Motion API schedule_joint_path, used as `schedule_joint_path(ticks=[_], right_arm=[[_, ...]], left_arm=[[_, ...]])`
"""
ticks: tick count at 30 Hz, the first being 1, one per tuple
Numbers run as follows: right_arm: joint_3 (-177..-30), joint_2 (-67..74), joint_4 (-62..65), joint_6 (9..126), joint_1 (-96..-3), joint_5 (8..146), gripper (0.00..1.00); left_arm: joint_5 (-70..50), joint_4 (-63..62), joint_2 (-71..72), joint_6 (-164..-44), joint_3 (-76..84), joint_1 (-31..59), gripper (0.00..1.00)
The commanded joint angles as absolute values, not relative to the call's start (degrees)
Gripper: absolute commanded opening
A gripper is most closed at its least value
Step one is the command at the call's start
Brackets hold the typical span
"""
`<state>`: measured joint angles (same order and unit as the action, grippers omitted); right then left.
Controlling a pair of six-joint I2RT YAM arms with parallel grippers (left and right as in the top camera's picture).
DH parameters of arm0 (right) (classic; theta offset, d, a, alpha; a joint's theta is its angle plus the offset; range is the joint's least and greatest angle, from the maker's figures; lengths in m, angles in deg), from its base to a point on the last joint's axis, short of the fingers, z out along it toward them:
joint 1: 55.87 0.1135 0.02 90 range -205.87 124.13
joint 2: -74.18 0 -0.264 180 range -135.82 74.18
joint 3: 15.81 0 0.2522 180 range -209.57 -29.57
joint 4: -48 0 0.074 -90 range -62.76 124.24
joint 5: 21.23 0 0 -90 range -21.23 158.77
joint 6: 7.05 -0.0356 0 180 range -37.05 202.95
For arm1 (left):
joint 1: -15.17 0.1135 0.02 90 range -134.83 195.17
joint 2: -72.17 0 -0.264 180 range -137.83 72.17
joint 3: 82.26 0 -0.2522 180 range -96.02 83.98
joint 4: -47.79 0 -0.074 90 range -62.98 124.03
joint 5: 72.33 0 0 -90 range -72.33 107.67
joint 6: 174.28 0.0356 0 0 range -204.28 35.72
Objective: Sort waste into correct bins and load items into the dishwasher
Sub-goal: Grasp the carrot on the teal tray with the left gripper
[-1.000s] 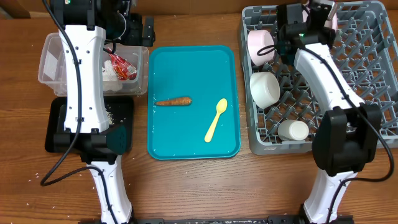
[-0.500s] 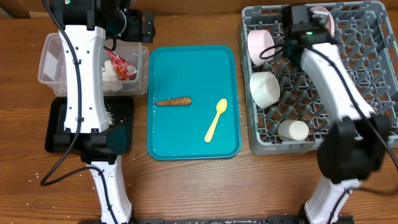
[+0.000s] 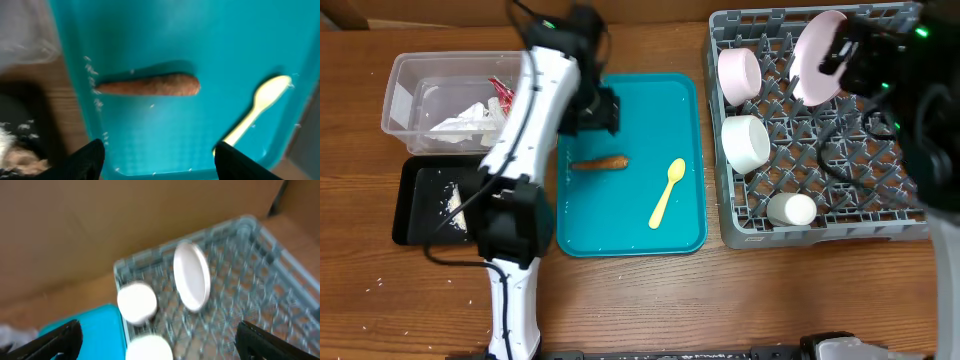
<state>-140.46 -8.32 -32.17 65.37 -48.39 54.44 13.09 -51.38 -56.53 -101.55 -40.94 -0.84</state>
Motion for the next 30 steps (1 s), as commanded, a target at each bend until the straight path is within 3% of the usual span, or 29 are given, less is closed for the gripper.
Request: schedule_joint_path(ticks=[1,4,11,14,16,18,20,22,24,30], right_arm=[[-139.8,-11.3,-33.8,65.1,-48.5,56.9,1.00],[-139.8,-13.1,-35.5,65.1,-48.5,56.9,1.00],[-139.8,-15.5,-36.8,65.2,-48.5,62.0,1.00],[-139.1,-16.1,-37.1,65.1,-48.5,67.8,1.00],[-137.6,-16.1,-37.0,65.1,-48.4,70.0,1.00],[-136.5,-16.1,-37.0,65.1,-48.4,70.4,1.00],[-136.2,-16.3,-37.1,65.1,-48.4,70.4,1.00],[-136.1,-16.3,-37.1,65.2,-48.4,70.4,1.00],[-136.1,-16.3,-37.0,65.2,-48.4,70.4,1.00],[-136.1,-16.3,-37.6,65.2,-48.4,71.2,1.00]], left_arm=[[15.8,-43.9,-56.6,-112.2,-31.2,-3.0,0.69],[15.8,-38.3,-56.6,-122.6,-25.3,-2.9,0.64],[16.9,-29.9,-56.6,-137.4,-15.0,-2.2,0.69],[17.1,-26.1,-56.6,-137.4,-11.8,-1.9,0.57],[17.7,-24.0,-56.7,-137.0,-9.9,-2.0,0.45],[18.8,-22.6,-56.7,-137.0,-8.5,-2.0,0.42],[19.4,-22.0,-56.7,-137.0,-7.9,-1.9,0.32],[19.6,-21.5,-56.7,-135.7,-8.0,-1.9,0.13],[19.5,-21.0,-56.7,-132.4,-8.4,-1.9,0.04],[19.8,-28.0,-56.5,-118.3,-17.5,-1.5,0.04]])
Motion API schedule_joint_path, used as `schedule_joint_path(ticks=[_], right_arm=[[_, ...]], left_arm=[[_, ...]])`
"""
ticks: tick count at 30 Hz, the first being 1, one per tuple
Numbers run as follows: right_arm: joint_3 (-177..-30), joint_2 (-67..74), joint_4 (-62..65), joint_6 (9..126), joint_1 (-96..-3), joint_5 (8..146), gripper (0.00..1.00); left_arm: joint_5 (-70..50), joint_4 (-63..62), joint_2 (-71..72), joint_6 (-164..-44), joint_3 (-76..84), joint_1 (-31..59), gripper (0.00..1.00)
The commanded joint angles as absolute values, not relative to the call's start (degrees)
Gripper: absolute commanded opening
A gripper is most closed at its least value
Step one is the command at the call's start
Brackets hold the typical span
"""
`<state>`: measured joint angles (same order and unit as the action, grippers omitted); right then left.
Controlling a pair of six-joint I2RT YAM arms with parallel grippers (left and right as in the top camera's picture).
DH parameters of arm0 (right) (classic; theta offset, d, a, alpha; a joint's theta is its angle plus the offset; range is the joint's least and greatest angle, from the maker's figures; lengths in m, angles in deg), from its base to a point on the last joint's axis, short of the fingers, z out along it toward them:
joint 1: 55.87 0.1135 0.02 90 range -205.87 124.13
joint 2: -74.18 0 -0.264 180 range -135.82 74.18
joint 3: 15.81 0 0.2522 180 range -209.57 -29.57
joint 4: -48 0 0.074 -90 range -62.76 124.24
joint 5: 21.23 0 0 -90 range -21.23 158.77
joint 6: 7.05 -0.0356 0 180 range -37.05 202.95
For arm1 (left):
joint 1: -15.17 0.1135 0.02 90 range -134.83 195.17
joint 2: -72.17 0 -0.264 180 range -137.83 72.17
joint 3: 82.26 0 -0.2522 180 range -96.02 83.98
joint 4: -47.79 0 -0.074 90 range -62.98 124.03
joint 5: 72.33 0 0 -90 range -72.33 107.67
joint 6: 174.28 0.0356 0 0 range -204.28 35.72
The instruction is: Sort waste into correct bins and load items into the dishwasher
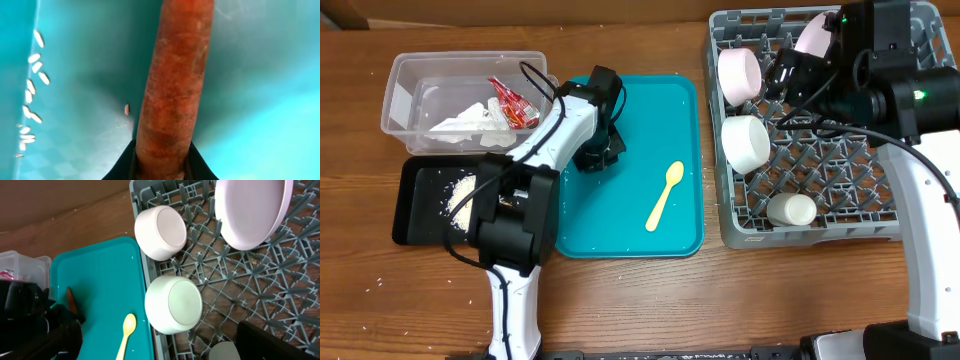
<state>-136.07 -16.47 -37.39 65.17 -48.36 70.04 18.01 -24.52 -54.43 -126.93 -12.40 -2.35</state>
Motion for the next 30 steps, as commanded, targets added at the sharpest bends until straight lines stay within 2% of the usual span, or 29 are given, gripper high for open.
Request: schedule_joint_path(ticks=[1,5,8,13,16,20,23,30], right_arm=[[-136.1,-16.3,-38.0,65.2,-48.4,73.3,1.00],[-135.5,-16.3,-38.7,65.0,-46.6,84.5,0.95],[-132.4,-16.3,-37.4,61.2,-41.6,85.2,0.93],[-122.7,-16.3,-29.6,52.0,-32.3,81.1,0.93],[-114.2,-16.3,-21.7,45.8,-26.0,78.6,0.90],[-105.3,-16.3,-15.1,36.6,-21.2,71.0,0.91],[-99.5,-16.5,-8.5,34.2,-20.2,68.8,0.86],[-98.0,-20.2,-5.1,32.7,-20.3,68.7,0.84]], left_arm=[[20.5,-31.8,-56.3,-117.3,-21.4,-1.3,0.04],[22.4,-50.1,-55.4,-114.2,-42.8,-0.6,0.04],[26.3,-62.3,-52.4,-114.1,-57.0,-0.5,0.04],[25.9,-62.8,-41.6,-110.3,-57.3,-0.5,0.04],[28.8,-62.8,-32.4,-111.7,-49.6,0.3,0.04],[32.7,-62.5,-20.9,-119.8,-30.5,7.3,0.04],[30.9,-54.5,-15.1,-120.1,-11.0,16.5,0.04],[23.8,-33.3,-16.1,-122.7,14.2,24.5,0.04]])
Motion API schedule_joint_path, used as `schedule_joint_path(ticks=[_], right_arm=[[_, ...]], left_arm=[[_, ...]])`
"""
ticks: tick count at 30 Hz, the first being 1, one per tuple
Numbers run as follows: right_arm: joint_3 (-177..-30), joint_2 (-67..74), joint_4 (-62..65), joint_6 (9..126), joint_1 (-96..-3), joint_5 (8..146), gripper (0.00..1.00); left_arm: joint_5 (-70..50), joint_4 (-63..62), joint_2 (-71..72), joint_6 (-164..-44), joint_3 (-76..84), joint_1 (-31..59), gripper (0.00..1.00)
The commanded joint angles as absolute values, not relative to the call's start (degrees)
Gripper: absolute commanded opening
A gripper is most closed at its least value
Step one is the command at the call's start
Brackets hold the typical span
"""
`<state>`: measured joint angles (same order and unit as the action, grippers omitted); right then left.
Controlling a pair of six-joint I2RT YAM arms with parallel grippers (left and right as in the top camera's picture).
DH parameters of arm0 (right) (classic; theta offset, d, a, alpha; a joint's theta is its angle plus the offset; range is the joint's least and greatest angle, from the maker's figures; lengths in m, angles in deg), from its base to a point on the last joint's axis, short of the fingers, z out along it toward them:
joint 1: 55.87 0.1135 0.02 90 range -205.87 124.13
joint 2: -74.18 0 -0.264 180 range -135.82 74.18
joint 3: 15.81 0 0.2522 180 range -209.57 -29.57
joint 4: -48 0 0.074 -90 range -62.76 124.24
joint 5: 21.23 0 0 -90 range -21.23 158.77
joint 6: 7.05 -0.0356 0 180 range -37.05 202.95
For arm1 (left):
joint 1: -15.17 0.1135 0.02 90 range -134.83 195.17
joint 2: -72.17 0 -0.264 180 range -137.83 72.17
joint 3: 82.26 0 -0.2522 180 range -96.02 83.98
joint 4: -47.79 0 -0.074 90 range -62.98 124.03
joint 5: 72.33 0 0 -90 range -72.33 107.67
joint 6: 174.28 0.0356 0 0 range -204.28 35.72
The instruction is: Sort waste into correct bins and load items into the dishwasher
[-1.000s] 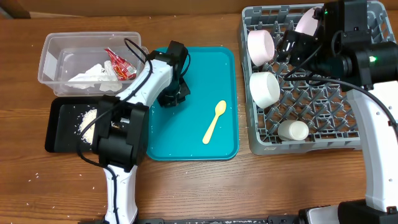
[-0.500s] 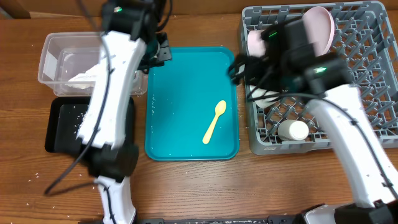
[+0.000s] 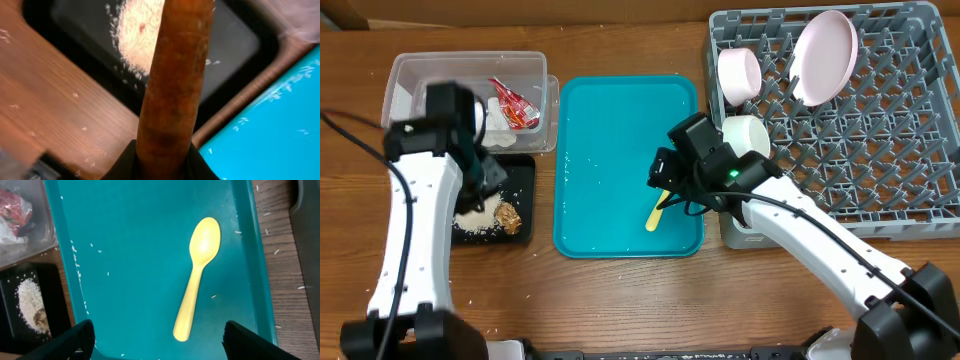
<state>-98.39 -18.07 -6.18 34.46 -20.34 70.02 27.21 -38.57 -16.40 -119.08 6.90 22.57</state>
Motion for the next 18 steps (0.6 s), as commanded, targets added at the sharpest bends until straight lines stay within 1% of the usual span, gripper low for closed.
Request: schedule_joint_path(ticks=[1,5,8,10,13,15,18], right_arm=[[-98.0,-20.9,-4.6,31.6,-20.3,68.2,0.84],[-98.0,-25.8,-1.7,28.8,-20.3,68.2,0.83],[-98.1,-29.0,-1.0,27.5,-20.3,68.2,0.83],[-98.1,-30.7,-0.6,27.4,-20.5,67.7,0.80],[-98.0,-32.2,-0.5,25.7,-21.1,65.4,0.79],[-98.0,-32.9,-0.1,25.4,-21.5,65.4,0.79],[-98.0,-33.8,1.1,24.8,-21.4,66.0,0.77]], left_arm=[[24.0,-31.0,-16.1,-123.8,16.5,25.0,0.04],[25.1,-18.6,-16.2,-126.2,25.3,26.6,0.04],[27.6,-12.7,-16.4,-129.0,29.4,26.8,0.07],[28.7,-7.8,-16.5,-129.7,32.3,26.8,0.09],[29.9,-1.2,-16.7,-129.7,35.1,26.8,0.09],[30.8,1.4,-16.7,-129.7,36.0,26.8,0.09],[32.7,1.8,-16.7,-129.7,36.0,26.8,0.11]])
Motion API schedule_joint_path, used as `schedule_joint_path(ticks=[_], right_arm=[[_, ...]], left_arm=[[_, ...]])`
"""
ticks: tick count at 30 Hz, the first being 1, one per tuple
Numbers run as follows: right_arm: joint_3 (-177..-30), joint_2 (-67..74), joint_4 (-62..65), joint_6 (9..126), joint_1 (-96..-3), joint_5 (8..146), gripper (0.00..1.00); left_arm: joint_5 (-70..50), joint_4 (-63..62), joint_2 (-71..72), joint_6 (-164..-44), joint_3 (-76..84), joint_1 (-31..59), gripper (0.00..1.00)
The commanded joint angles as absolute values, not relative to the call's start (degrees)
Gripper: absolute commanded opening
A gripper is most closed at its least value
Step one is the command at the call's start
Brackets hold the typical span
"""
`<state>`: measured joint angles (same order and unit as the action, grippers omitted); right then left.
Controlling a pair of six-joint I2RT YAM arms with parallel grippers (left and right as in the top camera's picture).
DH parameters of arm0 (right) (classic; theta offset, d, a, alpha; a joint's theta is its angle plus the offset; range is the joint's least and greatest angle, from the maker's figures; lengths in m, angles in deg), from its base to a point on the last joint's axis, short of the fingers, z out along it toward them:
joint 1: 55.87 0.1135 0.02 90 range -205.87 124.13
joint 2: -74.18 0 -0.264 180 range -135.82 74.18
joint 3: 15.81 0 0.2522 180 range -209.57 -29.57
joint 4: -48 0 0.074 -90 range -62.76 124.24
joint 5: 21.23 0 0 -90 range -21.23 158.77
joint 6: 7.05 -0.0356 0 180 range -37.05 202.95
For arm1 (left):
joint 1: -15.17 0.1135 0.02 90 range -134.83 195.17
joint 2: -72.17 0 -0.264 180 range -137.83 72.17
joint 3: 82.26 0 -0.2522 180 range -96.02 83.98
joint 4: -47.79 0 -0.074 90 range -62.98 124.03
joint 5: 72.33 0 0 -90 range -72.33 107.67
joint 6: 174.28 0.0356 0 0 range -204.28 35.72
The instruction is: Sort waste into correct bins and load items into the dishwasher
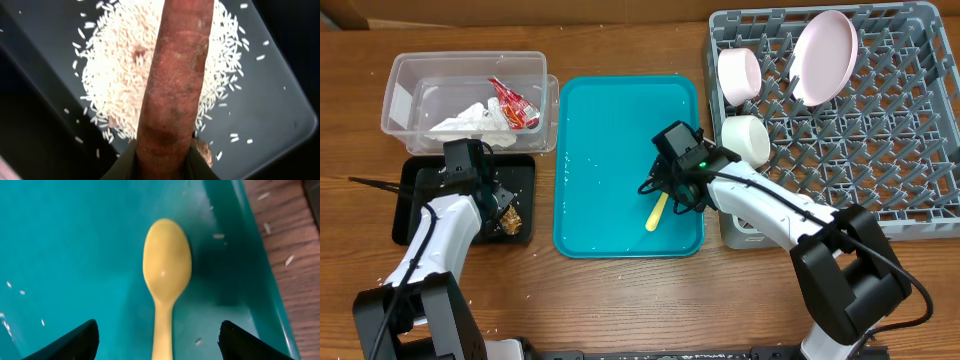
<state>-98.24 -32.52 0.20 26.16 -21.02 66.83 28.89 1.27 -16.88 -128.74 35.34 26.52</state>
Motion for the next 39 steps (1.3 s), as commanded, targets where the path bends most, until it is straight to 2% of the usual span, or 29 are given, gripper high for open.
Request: schedule_joint_path(ticks=[1,2,7,9,10,11,12,15,18,20,23,28,31,35,39], right_arm=[[-98.0,-34.2,1.7,24.8,-21.2,66.5,0.75],[-98.0,-35.0,2.6,24.8,-20.9,67.3,0.73],[-98.1,-38.2,3.2,24.4,-20.9,70.4,0.71],[-98.1,-38.2,3.8,24.4,-21.1,70.4,0.66],[-98.1,-38.2,4.0,24.4,-21.1,70.4,0.64],[-98.1,-38.2,4.0,24.4,-21.1,70.4,0.62],[-98.1,-38.2,4.0,24.4,-21.1,70.4,0.59],[-98.1,-38.5,4.0,24.4,-21.0,70.4,0.43],[-98.1,-39.0,4.0,24.3,-21.1,71.5,0.30],[-98.1,-39.1,4.0,24.2,-21.1,71.7,0.18],[-98.1,-39.1,4.0,24.2,-21.1,72.2,0.05],[-98.6,-39.1,3.9,25.9,-21.1,73.6,0.04],[-100.5,-39.1,2.1,29.1,-21.1,74.7,0.04],[-104.1,-36.1,-1.1,35.8,-21.1,74.9,0.04],[-111.2,-24.8,-9.1,39.8,-21.8,73.9,0.04]], left_arm=[[33.4,1.8,-16.7,-129.7,36.0,26.8,0.13],[33.8,1.8,-16.7,-129.7,36.0,26.8,0.20],[32.7,1.9,-16.7,-129.8,36.0,26.8,0.34],[32.6,2.0,-16.7,-130.1,36.0,26.8,0.42],[32.6,2.0,-16.7,-131.0,36.0,26.8,0.48],[32.4,2.3,-16.7,-131.7,36.0,26.8,0.59],[31.3,3.3,-16.7,-131.6,35.9,26.8,0.75],[29.7,3.4,-16.7,-129.1,33.4,26.8,0.93],[29.6,0.1,-16.6,-126.5,29.2,26.8,0.97],[29.6,-4.9,-16.6,-126.0,24.2,26.8,1.00],[29.3,-11.3,-16.6,-125.6,18.2,26.8,1.00],[15.6,-15.7,-16.6,-109.7,8.5,26.8,1.00],[5.7,-15.5,-16.6,-104.9,5.6,26.8,1.00],[-0.5,-14.0,-16.6,-103.6,3.8,26.8,1.00],[-2.3,-13.1,-16.6,-104.5,3.8,26.8,1.00]])
